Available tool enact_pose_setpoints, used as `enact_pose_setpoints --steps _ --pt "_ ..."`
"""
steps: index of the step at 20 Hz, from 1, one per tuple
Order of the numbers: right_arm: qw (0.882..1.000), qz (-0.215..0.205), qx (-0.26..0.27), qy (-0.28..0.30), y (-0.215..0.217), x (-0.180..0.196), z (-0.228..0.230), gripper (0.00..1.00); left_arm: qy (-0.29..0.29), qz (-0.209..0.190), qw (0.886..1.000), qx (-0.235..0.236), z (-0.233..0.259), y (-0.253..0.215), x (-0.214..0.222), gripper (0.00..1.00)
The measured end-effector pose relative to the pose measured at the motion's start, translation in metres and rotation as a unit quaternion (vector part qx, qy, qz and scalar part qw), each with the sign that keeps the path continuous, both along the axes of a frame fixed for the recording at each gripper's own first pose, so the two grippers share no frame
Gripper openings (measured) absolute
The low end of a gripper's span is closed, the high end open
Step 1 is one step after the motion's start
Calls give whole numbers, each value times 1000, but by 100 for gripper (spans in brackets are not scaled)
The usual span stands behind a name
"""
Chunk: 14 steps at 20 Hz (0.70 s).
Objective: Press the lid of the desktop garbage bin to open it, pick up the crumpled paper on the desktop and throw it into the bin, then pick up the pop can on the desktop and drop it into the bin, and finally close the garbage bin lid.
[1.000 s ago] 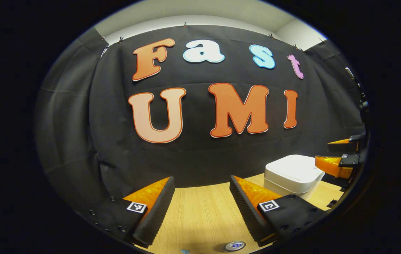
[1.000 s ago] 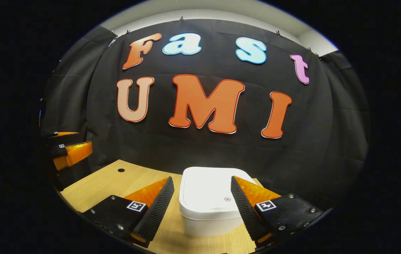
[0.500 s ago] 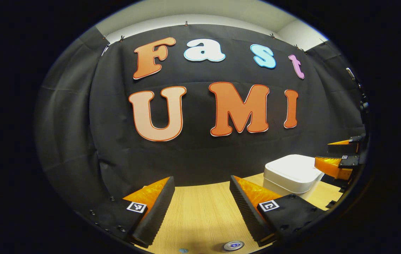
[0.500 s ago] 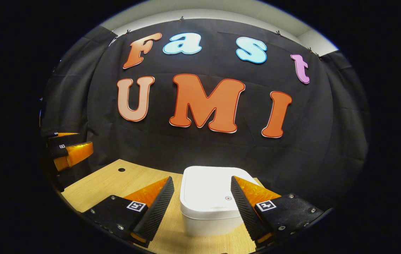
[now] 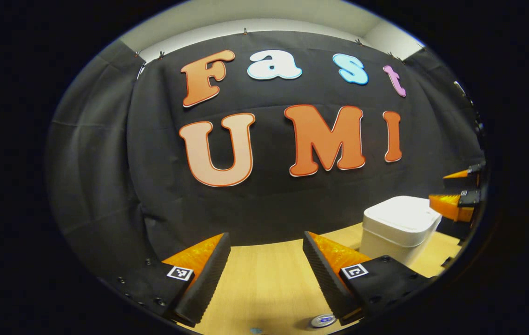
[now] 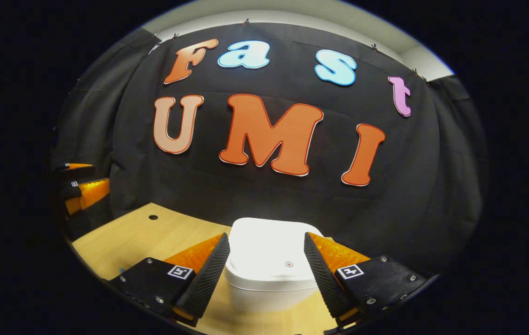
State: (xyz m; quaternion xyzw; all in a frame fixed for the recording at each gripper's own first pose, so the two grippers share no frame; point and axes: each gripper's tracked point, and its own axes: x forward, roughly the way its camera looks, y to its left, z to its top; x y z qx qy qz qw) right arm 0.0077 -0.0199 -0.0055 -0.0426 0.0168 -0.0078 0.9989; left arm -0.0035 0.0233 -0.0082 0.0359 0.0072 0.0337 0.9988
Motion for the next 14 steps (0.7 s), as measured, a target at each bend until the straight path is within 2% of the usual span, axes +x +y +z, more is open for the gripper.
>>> enact_pose_setpoints --steps 5,10,14 --pt "1000 3 5 5 -3 2 2 96 6 9 1000 -10 -4 11 0 100" --pt "1000 -4 20 22 -15 6 -3 86 5 11 1000 -8 -2 11 -2 99" --pt "1000 -11 22 19 -23 8 1 83 4 10 1000 -5 -2 8 -4 99"
